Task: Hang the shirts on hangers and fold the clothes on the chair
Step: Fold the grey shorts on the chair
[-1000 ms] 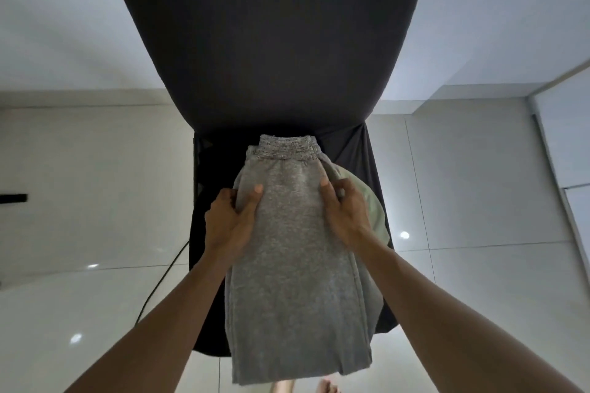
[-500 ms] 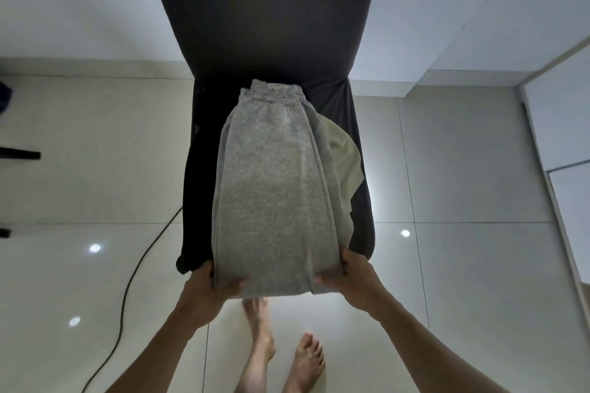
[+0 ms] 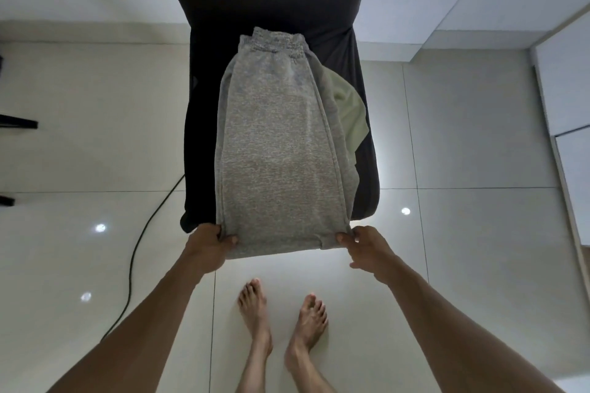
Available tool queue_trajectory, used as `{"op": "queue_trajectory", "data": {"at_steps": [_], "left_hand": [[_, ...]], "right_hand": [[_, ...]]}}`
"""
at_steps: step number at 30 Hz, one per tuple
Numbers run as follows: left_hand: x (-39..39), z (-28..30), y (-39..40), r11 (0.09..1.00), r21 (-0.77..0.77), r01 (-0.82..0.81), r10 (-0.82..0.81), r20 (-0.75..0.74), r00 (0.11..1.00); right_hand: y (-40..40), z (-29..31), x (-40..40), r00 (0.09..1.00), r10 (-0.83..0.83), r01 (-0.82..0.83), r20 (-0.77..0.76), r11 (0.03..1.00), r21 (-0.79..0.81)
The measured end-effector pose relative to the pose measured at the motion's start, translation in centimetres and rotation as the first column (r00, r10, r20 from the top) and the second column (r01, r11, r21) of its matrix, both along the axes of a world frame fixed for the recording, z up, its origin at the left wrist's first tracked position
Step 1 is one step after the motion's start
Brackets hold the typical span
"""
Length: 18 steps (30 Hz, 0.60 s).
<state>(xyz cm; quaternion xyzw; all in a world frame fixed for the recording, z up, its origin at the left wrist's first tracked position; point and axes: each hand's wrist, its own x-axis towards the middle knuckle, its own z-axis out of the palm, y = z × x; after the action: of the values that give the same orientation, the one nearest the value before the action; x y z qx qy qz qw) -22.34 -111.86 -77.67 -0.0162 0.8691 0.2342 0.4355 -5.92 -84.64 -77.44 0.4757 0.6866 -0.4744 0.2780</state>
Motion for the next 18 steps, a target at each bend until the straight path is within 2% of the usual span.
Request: {"op": "queue_trajectory", "data": {"at_steps": [2,3,5,7,9,13,18], "left_hand": [[0.2,0.0,0.0,0.999,-0.030,-0.011,0.011,-0.004,1.000],[0.3,0.3,-0.1,0.999,-0.034,-0.015,0.014,-0.018,1.000],[0.4,0.5,-0.7,1.000,0.005,-0.030,0.030,0.003,1.000],[0.9,1.0,-1.3,0.989,0.079,-0.124,0.112,0.142,0.984],[1.5,1.0,-2.0,0.970,0.085,-0.228,0.198,0.268,0.943],[1.3,0.6,-2.1,0.952,0.074,-0.297,0.285,0.143,0.948],[1.0,0.9,-0.8,0.968,0.026,-0.248,0.246,0.070,0.967]], "right_hand": [[-0.5,0.4,0.3,0.984,-0.178,0.176,-0.008,0.976,-0.129],[-0.6,0.7,0.4,0.976,-0.218,0.213,-0.008,0.961,-0.178],[-0.8,1.3,0.6,0.971,-0.239,0.228,-0.005,0.932,-0.281],[-0.6,1.8,1.1,0.972,-0.235,0.211,-0.023,0.909,-0.359],[-0.4,1.9,1.4,0.973,-0.222,0.189,-0.065,0.925,-0.331],[0.2,1.9,1.3,0.985,-0.114,0.094,-0.133,0.984,-0.149],[1.3,1.8,1.4,0.991,-0.068,0.059,-0.120,0.996,-0.071]]}}
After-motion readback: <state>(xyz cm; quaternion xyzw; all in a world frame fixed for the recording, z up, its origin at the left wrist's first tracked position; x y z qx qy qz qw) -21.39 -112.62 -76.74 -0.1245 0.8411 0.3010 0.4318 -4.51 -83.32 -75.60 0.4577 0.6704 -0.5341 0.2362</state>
